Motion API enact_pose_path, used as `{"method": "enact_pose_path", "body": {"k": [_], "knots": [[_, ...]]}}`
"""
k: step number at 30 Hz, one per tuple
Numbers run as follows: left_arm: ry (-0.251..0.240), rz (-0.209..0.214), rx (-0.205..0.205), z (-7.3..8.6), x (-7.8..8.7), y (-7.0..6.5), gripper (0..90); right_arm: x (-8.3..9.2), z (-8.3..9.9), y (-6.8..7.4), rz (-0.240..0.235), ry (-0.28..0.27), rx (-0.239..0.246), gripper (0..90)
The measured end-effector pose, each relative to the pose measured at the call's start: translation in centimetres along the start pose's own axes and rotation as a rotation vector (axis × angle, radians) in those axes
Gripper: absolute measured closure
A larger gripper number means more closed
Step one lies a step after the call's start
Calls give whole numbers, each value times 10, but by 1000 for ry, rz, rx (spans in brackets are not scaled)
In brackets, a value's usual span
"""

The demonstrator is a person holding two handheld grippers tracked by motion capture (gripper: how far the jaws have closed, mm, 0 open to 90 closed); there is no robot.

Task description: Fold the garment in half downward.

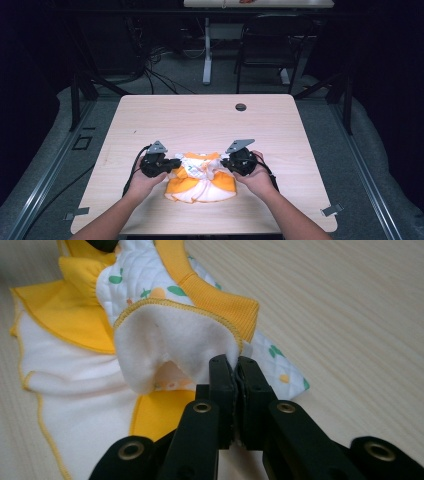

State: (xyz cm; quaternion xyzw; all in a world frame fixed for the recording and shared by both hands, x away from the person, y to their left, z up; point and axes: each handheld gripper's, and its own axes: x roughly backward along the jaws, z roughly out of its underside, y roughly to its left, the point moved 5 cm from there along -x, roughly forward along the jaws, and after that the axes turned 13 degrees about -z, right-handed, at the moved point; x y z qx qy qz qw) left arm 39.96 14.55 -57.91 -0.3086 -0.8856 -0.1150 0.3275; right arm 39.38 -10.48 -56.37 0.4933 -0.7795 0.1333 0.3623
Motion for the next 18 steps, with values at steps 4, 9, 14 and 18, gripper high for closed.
{"method": "enact_pose_path", "body": {"k": [4,9,14,18], "knots": [[-7,9,7,1,3,-2,818,0,2,2,-18,2,-10,838],[-26,15,13,-9,15,-1,722,12,-3,7,-46,-33,-28,730],[-49,-6,14,-22,24,5,707,24,-12,9,-55,-61,-27,688],[-49,-28,36,-29,25,12,768,30,-22,6,-55,-105,-50,712]]}}
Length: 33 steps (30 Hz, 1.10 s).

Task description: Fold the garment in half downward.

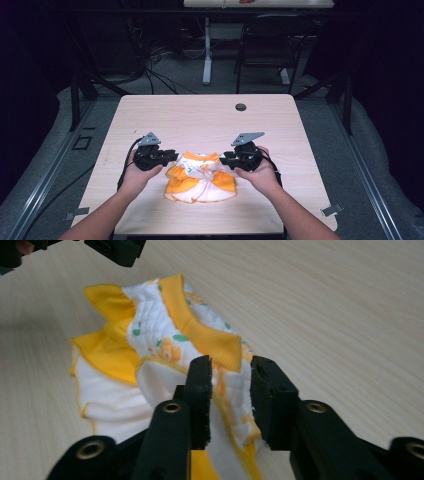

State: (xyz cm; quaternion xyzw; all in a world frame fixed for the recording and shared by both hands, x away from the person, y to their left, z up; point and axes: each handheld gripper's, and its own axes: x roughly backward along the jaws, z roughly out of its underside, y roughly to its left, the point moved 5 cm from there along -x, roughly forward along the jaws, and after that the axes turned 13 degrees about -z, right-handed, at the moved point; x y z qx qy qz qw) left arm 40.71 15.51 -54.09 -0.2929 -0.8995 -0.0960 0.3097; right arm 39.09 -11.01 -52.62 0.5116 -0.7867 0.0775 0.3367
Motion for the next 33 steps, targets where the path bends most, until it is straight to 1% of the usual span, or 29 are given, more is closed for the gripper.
{"method": "enact_pose_path", "body": {"k": [1,2,3,4,5,8,9,10,12,14,16,19,22,23,26,28,29,31,32,33], "knots": [[10,-4,0,0,-2,1,805,0,-1,-2,17,4,1,751],[45,-12,13,3,-10,1,830,-2,-2,-4,28,20,6,791],[45,-12,13,3,-10,1,882,-2,-2,-4,28,20,6,791],[53,-12,18,5,-14,0,882,-8,-3,-10,54,24,0,861],[62,-10,21,6,-17,0,897,-12,-2,-12,63,28,-8,878],[76,-9,50,8,-26,0,900,-22,0,-19,81,50,-17,897],[84,-8,43,9,-28,0,900,-25,0,-20,82,54,-24,898],[92,-4,49,9,-30,-1,900,-28,1,-22,82,58,-30,899],[91,9,45,9,-31,-4,900,-31,2,-23,74,60,-41,900],[82,25,36,8,-28,-7,900,-32,2,-21,60,55,-39,900],[76,38,24,7,-24,-10,900,-31,1,-16,45,48,-31,900],[69,59,10,8,-15,-16,900,-28,3,-7,24,60,0,900],[58,87,-10,12,-6,-22,900,-24,7,2,1,60,12,900],[57,95,-5,14,-3,-24,900,-22,9,5,-3,64,19,900],[63,120,-13,22,4,-31,900,-19,15,13,-22,68,23,900],[65,130,-28,28,7,-35,900,-17,20,18,-31,78,32,900],[70,135,-24,32,9,-37,900,-17,22,20,-35,78,34,900],[82,136,-38,39,10,-40,900,-17,27,25,-49,81,36,900],[95,125,-54,46,11,-43,900,-18,29,28,-55,85,38,900],[95,125,-54,46,11,-43,900,-18,29,28,-55,85,38,900]]}}
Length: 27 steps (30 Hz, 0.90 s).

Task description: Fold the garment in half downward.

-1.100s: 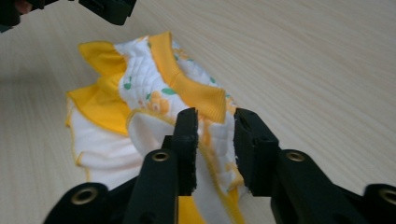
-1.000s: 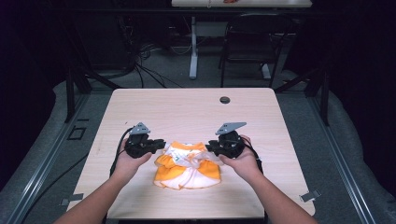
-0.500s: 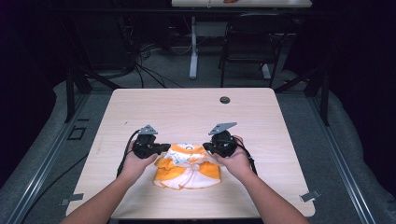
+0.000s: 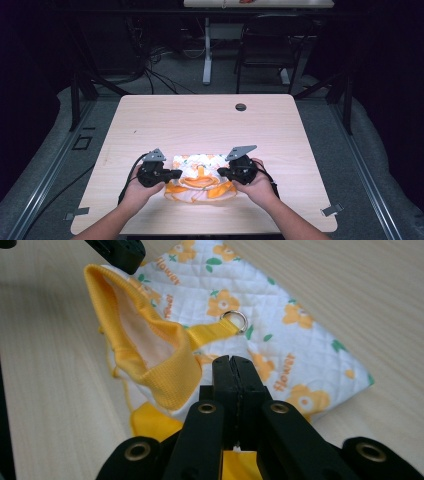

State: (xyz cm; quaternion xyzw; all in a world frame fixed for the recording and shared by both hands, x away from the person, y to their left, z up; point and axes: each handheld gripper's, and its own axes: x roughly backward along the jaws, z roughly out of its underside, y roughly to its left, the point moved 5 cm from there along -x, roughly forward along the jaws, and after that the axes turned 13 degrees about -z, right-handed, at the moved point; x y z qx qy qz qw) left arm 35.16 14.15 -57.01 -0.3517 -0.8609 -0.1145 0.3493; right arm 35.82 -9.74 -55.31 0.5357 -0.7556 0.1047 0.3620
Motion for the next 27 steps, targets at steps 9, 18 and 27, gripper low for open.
{"method": "enact_pose_path", "body": {"k": [9,18,27], "knots": [[19,10,10,22,-5,-6,900,-15,29,13,-29,26,-21,900],[35,2,-2,37,-15,-6,900,-26,50,13,-26,65,-41,900],[28,3,-2,39,-16,-7,900,-29,55,13,-29,50,-51,900]]}}
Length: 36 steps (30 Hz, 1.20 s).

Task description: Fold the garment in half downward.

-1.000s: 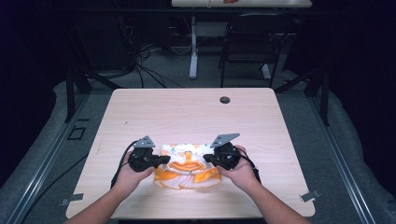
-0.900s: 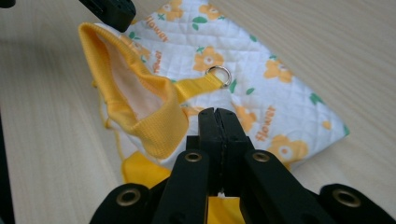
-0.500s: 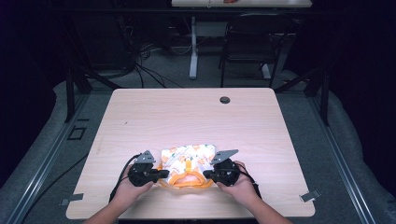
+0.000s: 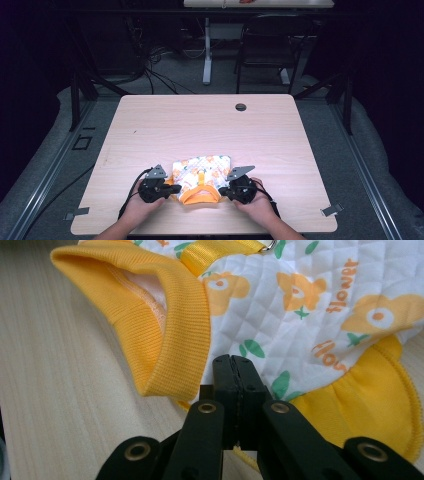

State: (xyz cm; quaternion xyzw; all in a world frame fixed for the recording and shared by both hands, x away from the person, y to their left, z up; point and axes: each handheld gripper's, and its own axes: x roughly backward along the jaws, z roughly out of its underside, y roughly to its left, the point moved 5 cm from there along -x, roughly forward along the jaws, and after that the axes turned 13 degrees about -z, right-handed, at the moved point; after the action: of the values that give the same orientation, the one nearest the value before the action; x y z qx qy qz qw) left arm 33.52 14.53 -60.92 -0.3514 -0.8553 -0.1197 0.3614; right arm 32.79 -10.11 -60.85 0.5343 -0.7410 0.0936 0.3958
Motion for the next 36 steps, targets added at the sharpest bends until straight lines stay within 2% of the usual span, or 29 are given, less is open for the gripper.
{"method": "enact_pose_path", "body": {"k": [12,16,23,27,36], "knots": [[-10,-1,-15,1,-1,1,900,0,2,0,-1,-9,-8,900],[-9,5,-7,1,-1,1,900,-1,1,0,-2,-20,-15,900],[-7,-9,-17,-3,-4,4,900,-2,0,-2,6,-17,-14,900],[-8,-18,-9,-5,-6,7,900,-2,-1,-4,4,-25,-23,900],[-5,-39,3,-11,-10,15,900,-5,-8,-8,20,-6,-16,900]]}}
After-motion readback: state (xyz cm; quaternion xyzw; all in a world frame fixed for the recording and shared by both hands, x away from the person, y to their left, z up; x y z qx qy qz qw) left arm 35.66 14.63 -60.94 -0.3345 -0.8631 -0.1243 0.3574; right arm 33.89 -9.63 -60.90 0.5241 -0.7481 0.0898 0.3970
